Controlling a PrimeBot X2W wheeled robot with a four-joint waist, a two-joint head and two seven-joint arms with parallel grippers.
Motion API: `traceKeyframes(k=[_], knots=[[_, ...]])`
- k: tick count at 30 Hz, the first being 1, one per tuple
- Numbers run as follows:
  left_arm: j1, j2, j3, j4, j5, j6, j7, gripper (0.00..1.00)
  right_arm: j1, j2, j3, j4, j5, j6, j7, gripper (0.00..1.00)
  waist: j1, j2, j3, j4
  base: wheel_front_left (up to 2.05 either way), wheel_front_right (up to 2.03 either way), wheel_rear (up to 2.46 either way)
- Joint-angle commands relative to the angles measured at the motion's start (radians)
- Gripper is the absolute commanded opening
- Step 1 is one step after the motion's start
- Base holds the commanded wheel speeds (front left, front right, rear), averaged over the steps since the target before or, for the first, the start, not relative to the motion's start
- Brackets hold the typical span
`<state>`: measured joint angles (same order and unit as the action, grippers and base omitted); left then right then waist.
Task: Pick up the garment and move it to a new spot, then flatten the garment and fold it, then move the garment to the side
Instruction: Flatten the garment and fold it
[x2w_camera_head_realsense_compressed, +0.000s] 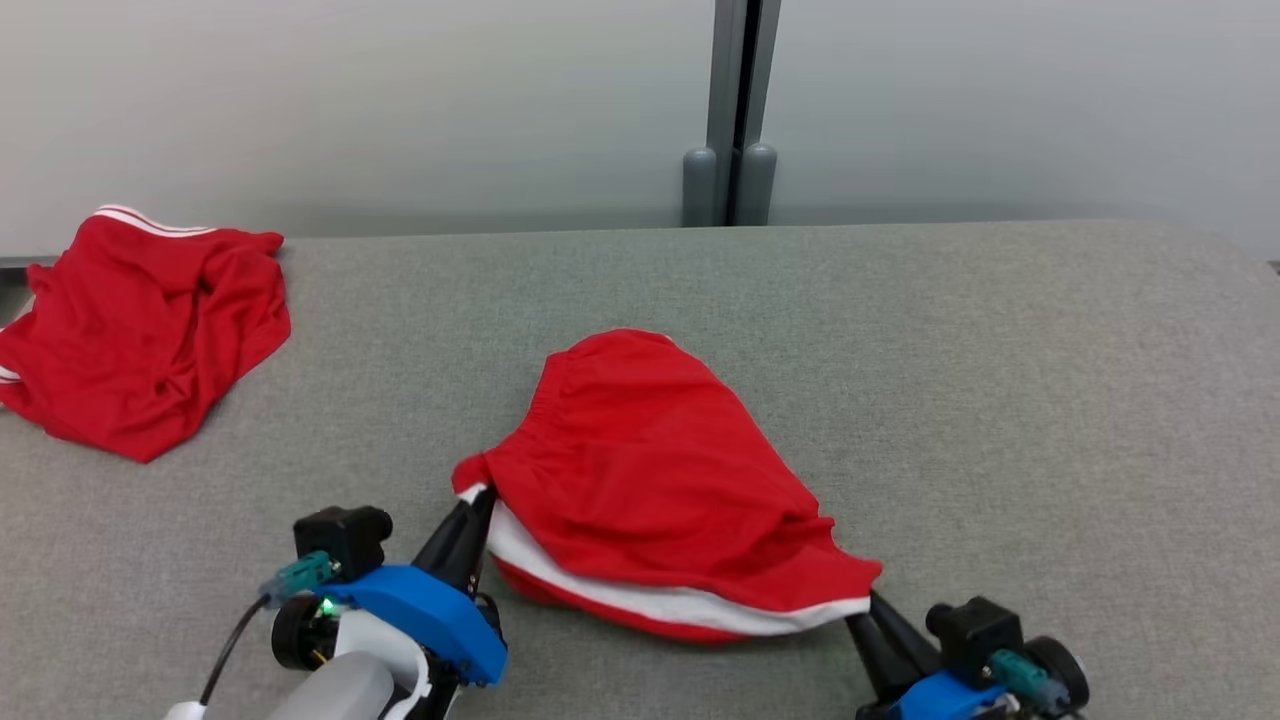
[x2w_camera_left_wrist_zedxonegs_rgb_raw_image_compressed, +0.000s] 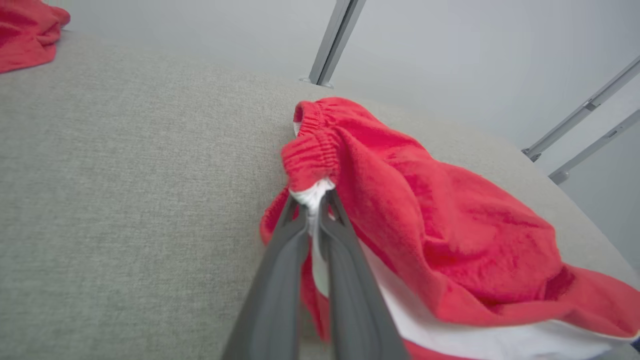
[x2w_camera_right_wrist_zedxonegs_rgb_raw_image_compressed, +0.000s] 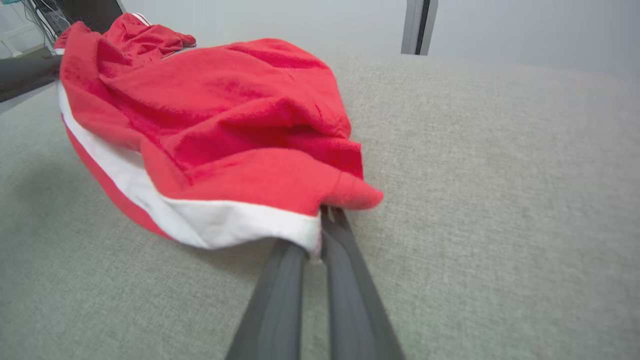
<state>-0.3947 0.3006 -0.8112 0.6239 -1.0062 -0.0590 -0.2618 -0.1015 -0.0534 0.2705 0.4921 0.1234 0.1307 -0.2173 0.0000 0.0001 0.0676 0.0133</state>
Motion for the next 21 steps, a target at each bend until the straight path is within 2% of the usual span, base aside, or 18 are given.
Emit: traceKeyframes(k=[1, 5, 10, 14, 21], knots=[[0.008, -0.002, 0.035, -0.030, 0.007, -0.005, -0.004, 0.00, -0.022, -0.011, -0.014, -0.035, 0.004, 0.000, 0.003, 0.00, 0.0000, -0.0001, -0.012, -0.008, 0.00, 0.00, 0.00], [0.023, -0.004, 0.119, -0.123, 0.025, -0.013, -0.004, 0.00, -0.021, -0.034, -0.045, -0.151, 0.005, 0.000, 0.032, 0.00, 0.0000, -0.0001, -0.036, -0.017, 0.00, 0.00, 0.00], [0.017, 0.007, 0.194, -0.270, 0.054, -0.002, -0.005, 0.00, -0.013, -0.068, -0.086, -0.345, 0.013, 0.000, 0.094, 0.00, 0.0000, -0.0001, -0.067, -0.026, 0.00, 0.00, 0.00], [0.000, 0.028, 0.247, -0.418, 0.058, 0.032, -0.005, 0.00, -0.025, -0.097, -0.119, -0.515, 0.014, 0.000, 0.144, 0.00, 0.0000, -0.0001, -0.084, -0.033, 0.00, 0.00, 0.00], [-0.035, 0.081, 0.323, -0.749, 0.048, 0.126, 0.039, 0.00, -0.052, -0.133, -0.184, -0.813, 0.005, 0.000, 0.249, 0.00, 0.0000, -0.0001, -0.098, -0.051, 0.00, 0.00, 0.00]])
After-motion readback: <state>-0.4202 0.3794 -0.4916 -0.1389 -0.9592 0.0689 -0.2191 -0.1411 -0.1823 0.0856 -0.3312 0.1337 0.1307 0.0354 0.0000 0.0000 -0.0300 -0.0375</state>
